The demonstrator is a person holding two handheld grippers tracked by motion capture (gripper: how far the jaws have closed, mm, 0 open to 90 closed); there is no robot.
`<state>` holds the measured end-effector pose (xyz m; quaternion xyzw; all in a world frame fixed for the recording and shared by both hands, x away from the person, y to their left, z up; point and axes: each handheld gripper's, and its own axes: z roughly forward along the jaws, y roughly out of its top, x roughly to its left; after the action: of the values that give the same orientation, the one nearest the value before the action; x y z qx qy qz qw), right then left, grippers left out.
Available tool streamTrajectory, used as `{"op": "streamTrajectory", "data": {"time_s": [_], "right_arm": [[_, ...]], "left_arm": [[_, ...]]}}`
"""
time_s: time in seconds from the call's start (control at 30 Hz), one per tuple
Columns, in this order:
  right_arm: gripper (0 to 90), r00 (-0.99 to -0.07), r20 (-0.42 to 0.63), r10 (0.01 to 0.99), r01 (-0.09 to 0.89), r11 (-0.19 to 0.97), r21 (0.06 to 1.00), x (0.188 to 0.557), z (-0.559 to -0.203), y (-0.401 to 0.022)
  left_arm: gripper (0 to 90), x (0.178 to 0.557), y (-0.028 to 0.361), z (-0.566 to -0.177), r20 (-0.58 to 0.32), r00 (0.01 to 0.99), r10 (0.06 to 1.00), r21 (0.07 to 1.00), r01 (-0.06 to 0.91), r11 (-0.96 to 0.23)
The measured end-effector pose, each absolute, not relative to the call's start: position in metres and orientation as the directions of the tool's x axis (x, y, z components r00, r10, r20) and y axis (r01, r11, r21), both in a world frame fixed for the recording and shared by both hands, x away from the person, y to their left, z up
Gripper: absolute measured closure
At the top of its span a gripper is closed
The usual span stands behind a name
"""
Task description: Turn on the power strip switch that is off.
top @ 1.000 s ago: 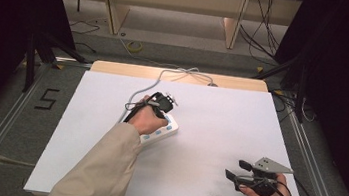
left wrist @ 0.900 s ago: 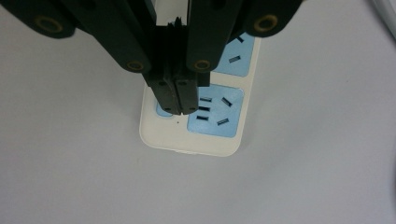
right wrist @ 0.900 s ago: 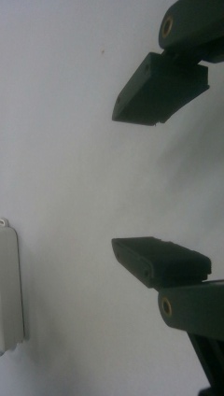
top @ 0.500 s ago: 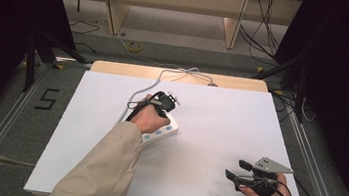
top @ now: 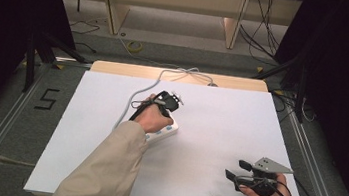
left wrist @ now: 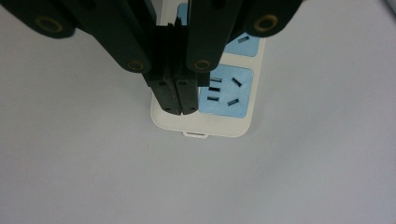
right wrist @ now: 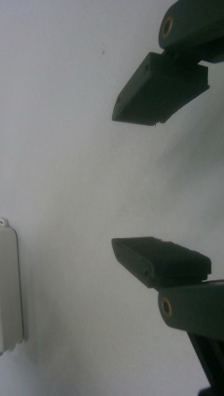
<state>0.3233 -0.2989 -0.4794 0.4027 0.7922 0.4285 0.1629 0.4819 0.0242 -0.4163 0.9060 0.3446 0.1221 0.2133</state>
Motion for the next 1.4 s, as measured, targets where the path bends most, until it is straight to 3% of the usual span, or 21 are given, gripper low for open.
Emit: {"op": "streamTrajectory", "data": {"time_s": [1.4], "right_arm": [[33.6, -0.624, 0.085, 0.777, 0.498, 0.311, 0.81, 0.324, -0.48, -0.299]], "left_arm": [[89.7, 0.49, 0.012, -0.419, 0.079, 0.744, 0.664, 0.435, 0.573, -0.694]]}}
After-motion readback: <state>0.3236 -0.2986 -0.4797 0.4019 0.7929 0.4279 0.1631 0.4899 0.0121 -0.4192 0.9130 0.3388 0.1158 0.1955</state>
